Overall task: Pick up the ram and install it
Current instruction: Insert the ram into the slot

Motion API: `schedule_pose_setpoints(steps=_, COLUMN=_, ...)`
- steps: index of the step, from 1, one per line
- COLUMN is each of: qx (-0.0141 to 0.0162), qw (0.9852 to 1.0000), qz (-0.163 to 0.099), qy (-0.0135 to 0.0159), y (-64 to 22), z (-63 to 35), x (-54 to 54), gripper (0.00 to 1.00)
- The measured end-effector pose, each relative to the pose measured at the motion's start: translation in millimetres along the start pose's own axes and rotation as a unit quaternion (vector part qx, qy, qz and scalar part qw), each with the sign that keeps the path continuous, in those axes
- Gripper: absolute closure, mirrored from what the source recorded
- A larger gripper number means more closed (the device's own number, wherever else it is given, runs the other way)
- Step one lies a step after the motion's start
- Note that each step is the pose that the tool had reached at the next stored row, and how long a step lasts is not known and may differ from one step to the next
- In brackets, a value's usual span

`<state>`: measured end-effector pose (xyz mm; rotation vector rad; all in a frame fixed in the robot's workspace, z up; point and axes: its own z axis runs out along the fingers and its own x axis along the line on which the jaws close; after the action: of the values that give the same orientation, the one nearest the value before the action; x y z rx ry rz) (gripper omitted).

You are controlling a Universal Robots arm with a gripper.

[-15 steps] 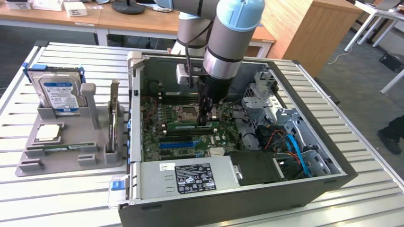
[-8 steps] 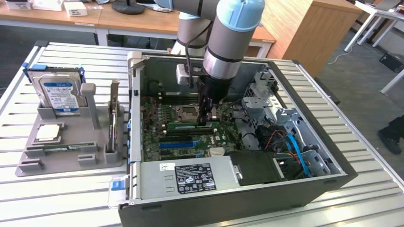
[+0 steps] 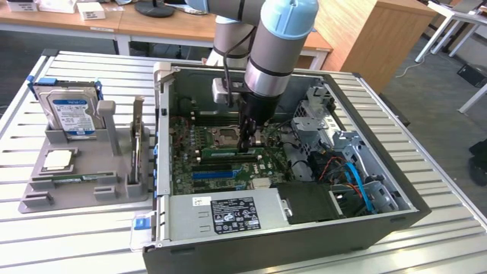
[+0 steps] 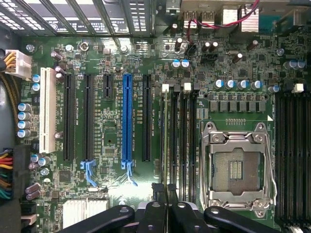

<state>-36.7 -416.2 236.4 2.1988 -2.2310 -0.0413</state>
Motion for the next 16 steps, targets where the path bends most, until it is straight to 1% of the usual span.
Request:
schedule_pose_setpoints(steps=8, qx=-0.0002, qw=1.0, qz=0.0, qy=0.0002, y=-0.1, z=0.6, x=0.1, gripper=0.88)
schedule_pose_setpoints(steps=13, qx=-0.0046, qw=1.0, qz=0.0, qy=0.0002, y=-1.8, z=0.5, x=0.1, gripper=0.88)
schedule_pose_setpoints(steps=16, qx=-0.0048, qw=1.0, qz=0.0, qy=0.0002, y=-1.8, z=0.5, x=0.0, gripper=0.88)
